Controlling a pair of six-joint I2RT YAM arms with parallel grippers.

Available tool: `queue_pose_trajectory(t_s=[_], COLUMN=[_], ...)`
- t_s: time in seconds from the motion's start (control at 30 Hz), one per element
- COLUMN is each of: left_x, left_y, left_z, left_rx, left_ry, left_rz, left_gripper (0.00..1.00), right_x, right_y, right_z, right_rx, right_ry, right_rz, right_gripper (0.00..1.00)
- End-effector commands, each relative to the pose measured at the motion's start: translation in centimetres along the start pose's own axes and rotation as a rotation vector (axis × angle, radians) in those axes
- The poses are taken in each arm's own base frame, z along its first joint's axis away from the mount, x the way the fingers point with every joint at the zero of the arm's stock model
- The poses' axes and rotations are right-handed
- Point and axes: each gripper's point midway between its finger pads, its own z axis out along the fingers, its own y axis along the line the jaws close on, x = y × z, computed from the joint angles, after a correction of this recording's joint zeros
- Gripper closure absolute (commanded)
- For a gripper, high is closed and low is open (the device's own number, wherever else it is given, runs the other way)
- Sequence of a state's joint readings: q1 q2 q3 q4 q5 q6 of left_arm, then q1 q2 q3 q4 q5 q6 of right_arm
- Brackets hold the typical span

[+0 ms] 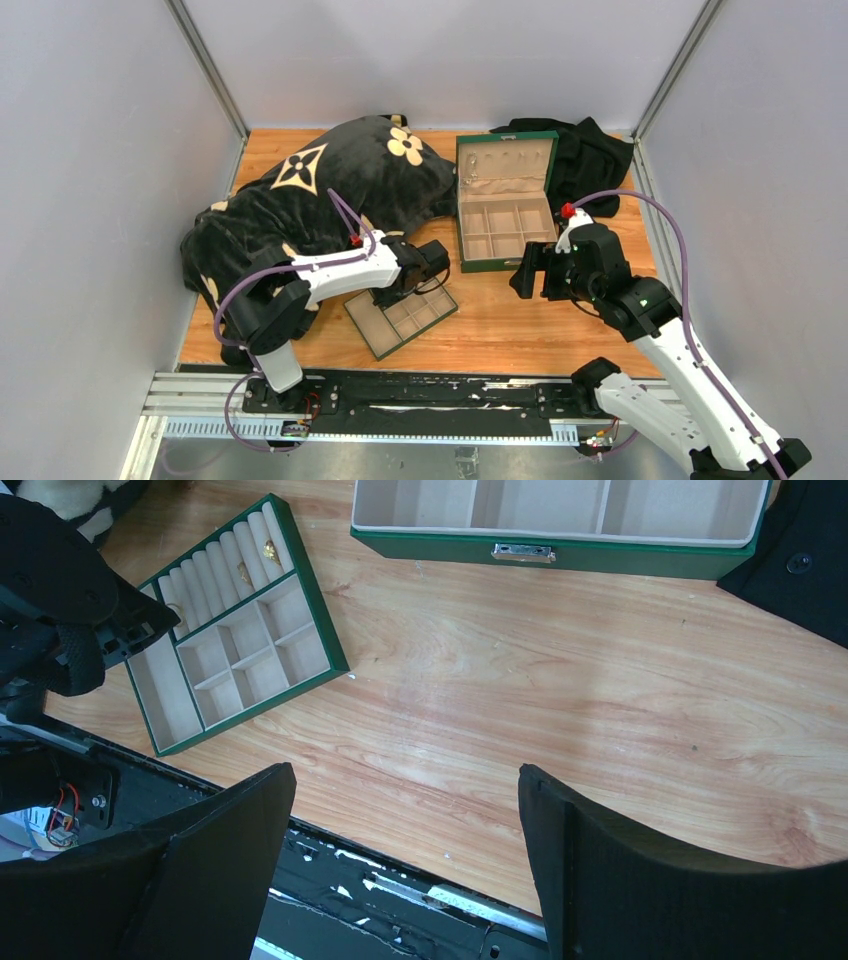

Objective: Organize the mixed jewelry

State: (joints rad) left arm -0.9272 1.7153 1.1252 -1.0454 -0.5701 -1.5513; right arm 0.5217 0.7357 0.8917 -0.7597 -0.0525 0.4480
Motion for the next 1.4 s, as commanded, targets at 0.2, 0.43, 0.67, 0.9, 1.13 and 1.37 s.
queue_pose_trajectory(t_s=[0.2,0.43,0.67,0.9,1.13,1.37], left_x=[-1.6,-2.2,-1.3,-1.0,-0.7,-0.7], left_y=[-1.0,-1.9,-2.0,-1.6,-0.8,-0.1], left_z=[-0.7,-1.3,-0.4,0.0,0.2,0.2], left_rx=[0.018,0.044,0.01,-0.005,-0.035,-0.047], left_ry=[-0.072,-0.08,-0.064,-0.059,-0.054,-0.057], left_rz=[-0.045,-0.057,-0.046,-0.049,-0.055,-0.071], left_gripper=[1.0,1.0,1.0,1.0,1.0,1.0], right_x=[1.0,1.1,1.1,1.3,1.2,1.3], right_y=[-0.1,-0.1,-0.1,-0.2,-0.1,-0.1], right_z=[0.1,0.3,0.2,0.3,0.4,0.6], right_rx=[-0.002,-0.003,-0.003,0.0,0.0,-0.004], right_ry=[0.03,0.038,0.038,0.044,0.047,0.052], right_rz=[-0.008,-0.008,-0.012,-0.012,-0.011,-0.008], right_gripper=[0.12,0.12,0.12,0.12,0.13,0.13])
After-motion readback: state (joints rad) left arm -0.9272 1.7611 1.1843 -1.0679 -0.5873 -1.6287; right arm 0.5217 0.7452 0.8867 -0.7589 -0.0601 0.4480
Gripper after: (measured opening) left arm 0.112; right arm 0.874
